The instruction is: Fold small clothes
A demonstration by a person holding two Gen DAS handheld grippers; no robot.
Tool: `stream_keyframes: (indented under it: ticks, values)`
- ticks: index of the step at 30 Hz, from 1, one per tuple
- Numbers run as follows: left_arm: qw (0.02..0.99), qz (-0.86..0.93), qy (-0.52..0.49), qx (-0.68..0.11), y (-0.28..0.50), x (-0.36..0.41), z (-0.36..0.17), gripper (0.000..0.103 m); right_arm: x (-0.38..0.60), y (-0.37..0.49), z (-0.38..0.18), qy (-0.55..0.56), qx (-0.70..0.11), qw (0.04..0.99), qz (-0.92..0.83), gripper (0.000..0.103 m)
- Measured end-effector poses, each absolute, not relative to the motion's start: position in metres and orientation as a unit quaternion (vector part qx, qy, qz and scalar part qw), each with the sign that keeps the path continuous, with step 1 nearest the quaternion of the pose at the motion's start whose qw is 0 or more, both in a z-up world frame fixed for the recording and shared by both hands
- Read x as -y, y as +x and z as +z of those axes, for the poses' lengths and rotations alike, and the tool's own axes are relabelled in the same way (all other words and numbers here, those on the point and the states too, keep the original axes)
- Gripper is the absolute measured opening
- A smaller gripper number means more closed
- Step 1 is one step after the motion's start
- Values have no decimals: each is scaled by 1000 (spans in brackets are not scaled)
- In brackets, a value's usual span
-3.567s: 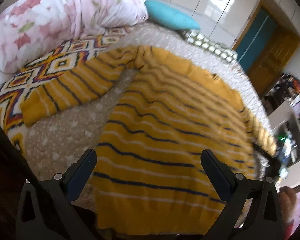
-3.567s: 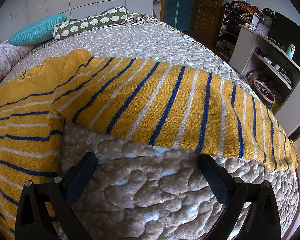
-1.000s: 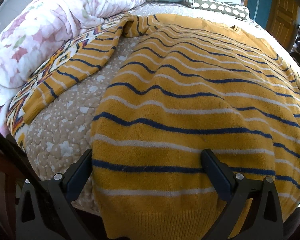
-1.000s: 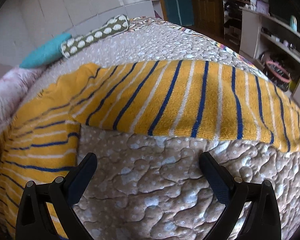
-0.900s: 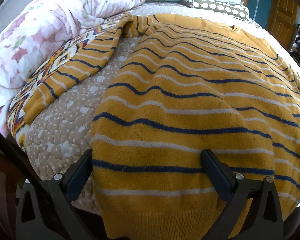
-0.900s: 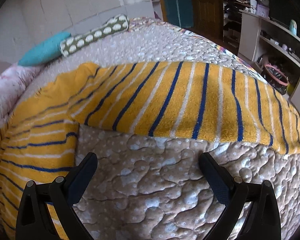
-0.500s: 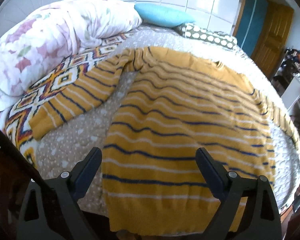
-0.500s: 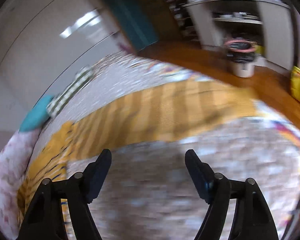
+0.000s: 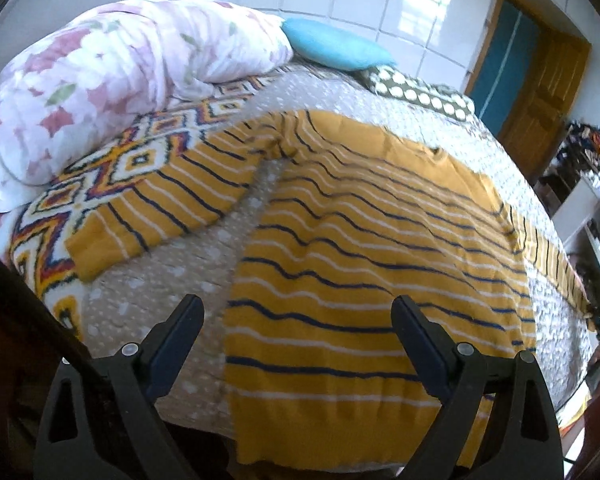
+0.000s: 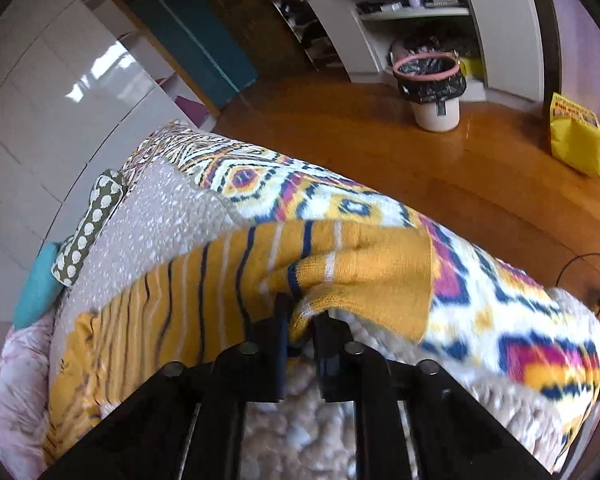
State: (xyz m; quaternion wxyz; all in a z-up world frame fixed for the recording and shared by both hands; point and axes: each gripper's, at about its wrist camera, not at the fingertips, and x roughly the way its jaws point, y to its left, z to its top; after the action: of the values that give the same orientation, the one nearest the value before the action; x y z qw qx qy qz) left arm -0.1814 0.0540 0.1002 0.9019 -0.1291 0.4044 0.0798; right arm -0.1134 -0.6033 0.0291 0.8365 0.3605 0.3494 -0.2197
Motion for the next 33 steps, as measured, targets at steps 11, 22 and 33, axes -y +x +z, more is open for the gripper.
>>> stream_keyframes:
  ticks: [11, 22, 33]
  values:
    - [924, 83, -139, -346, -210, -103, 112, 94, 401, -6, 162, 171, -343, 923, -21, 10]
    - [931, 146, -128, -309, -252, -159, 106, 94, 73, 82, 105, -11, -415, 892, 178, 8]
    - [929, 151, -135, -309, -257, -172, 97, 94, -70, 43, 49, -214, -407, 843, 279, 17]
